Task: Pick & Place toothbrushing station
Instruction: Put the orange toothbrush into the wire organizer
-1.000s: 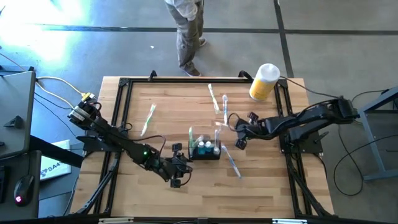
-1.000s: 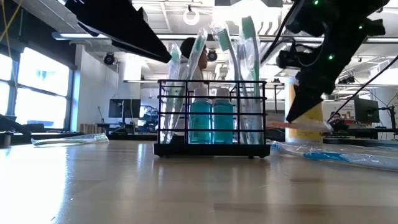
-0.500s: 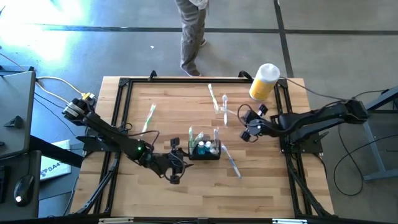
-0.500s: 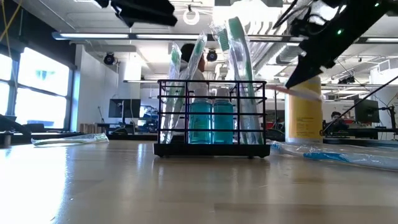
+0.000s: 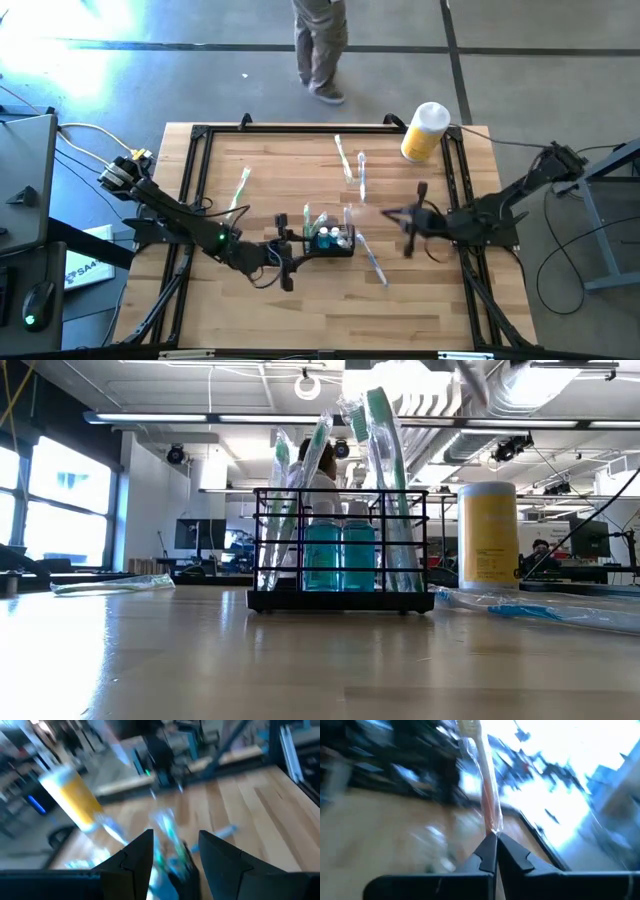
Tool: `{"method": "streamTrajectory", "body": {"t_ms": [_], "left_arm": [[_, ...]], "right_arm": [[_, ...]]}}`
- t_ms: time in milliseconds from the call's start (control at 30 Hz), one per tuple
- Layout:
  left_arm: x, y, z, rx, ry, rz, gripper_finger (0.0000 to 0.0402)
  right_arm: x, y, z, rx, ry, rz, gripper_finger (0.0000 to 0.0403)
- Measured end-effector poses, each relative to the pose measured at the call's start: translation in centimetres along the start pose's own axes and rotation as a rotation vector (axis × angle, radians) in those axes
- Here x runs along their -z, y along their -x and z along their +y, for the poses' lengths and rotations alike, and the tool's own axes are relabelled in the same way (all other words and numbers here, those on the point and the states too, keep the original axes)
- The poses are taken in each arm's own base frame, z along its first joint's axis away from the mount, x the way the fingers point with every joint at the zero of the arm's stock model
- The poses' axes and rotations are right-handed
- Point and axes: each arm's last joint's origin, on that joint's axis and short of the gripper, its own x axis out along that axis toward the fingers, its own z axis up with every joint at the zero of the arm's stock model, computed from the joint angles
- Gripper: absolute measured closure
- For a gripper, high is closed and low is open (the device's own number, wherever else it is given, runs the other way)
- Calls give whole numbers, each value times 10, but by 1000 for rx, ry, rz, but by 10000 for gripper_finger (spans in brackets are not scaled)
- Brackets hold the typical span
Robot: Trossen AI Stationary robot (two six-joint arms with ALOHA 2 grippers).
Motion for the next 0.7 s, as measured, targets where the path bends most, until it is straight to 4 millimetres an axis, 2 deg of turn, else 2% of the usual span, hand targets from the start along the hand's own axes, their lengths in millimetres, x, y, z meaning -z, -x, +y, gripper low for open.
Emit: {"method": "streamTrajectory", "body": {"t_ms": [133,233,367,567,700], "left_arm": [[-16,1,3,-33,-46,-132,252],[-26,3,5,-36,-74,-226,252],[-34,1,11,-11,-100,-320,252],[-34,-10,22,107,-119,-386,252],[-33,-17,30,173,-61,-408,252]], "right_arm": [[-12,6,19,-146,77,-130,400],[-15,3,28,-198,86,-194,400],[-13,-8,39,-197,121,-228,400],[-10,-22,52,-164,147,-276,400],[-9,-28,58,-132,124,-298,400]]}}
